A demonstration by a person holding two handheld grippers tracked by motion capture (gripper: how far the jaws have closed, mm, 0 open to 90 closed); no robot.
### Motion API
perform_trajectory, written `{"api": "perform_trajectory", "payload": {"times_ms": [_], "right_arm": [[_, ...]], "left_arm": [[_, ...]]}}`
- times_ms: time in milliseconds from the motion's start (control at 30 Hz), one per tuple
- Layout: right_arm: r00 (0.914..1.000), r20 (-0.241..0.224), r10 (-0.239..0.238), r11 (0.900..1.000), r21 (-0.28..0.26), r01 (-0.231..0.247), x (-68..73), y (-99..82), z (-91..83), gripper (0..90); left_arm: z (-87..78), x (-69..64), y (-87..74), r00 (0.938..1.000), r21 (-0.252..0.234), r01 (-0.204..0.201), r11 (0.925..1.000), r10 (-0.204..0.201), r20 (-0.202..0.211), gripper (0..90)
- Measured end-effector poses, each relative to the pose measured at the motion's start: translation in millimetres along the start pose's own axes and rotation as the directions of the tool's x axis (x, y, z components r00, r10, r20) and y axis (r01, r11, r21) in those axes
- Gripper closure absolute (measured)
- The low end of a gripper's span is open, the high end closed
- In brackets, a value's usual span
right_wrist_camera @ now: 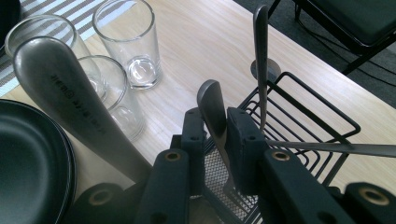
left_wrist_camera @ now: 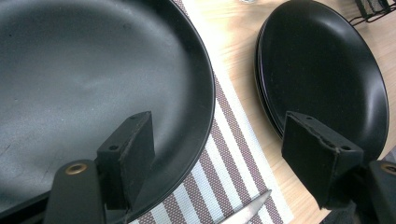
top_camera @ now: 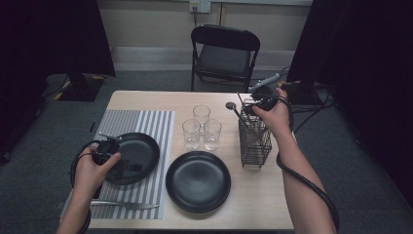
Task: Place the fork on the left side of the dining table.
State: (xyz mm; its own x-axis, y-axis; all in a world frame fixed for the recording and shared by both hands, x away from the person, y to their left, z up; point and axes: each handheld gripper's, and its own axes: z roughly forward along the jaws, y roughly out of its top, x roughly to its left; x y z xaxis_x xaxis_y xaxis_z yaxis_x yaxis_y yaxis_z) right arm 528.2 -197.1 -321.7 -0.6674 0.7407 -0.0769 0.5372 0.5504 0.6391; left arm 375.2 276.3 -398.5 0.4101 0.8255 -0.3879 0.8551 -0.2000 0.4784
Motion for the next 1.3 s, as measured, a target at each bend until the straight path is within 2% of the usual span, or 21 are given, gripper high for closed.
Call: {"api": "perform_trajectory", "payload": {"times_ms": [400, 467, 500, 767, 933, 967, 1100, 1300], "right_arm": [[0.9998, -0.014, -0.014, 0.9998, 0.011, 0.014, 6.8, 3.2, 12.1, 76.3], [0.9998, -0.010, -0.019, 0.9997, 0.014, 0.019, 7.9, 3.8, 15.1, 75.5], [0.9998, -0.010, -0.016, 0.9997, 0.016, 0.017, 8.2, 3.9, 16.1, 75.4], [0.9999, 0.006, -0.009, 0.9999, 0.013, 0.009, 5.6, 2.4, 22.8, 75.2], [0.9993, 0.023, -0.029, 0.9995, 0.014, 0.029, 6.7, 3.0, 23.0, 77.1], [0.9986, 0.038, -0.038, 0.9992, 0.017, 0.037, 7.1, 3.3, 22.1, 77.7], [0.9982, 0.039, -0.045, 0.9990, 0.009, 0.045, 6.1, 3.2, 19.1, 81.1], [0.9979, 0.059, -0.027, 0.9996, 0.003, 0.027, 2.5, 1.0, 10.0, 84.2]], "left_arm": [[-1.7, 0.7, -0.9, 1.0000, 0.000, 0.001, 1.0000, -0.001, 0.002, 25.5], [-1.9, 0.6, -1.2, 0.9999, -0.005, 0.014, 0.9999, -0.014, 0.001, 25.5], [-2.2, 1.5, -1.3, 1.0000, -0.003, 0.004, 1.0000, -0.004, -0.003, 25.5], [-0.9, 2.0, -1.5, 1.0000, 0.006, 0.005, 1.0000, -0.005, 0.001, 25.5], [-0.7, 1.8, -1.4, 1.0000, 0.006, 0.004, 1.0000, -0.004, -0.001, 25.5], [-0.7, 1.9, -1.5, 1.0000, 0.007, 0.005, 1.0000, -0.005, 0.001, 25.5], [-0.4, 2.2, -1.9, 1.0000, 0.005, 0.006, 1.0000, -0.006, 0.000, 25.5], [-0.2, 2.4, -1.9, 1.0000, 0.008, 0.008, 0.9999, -0.008, 0.002, 25.5]]}}
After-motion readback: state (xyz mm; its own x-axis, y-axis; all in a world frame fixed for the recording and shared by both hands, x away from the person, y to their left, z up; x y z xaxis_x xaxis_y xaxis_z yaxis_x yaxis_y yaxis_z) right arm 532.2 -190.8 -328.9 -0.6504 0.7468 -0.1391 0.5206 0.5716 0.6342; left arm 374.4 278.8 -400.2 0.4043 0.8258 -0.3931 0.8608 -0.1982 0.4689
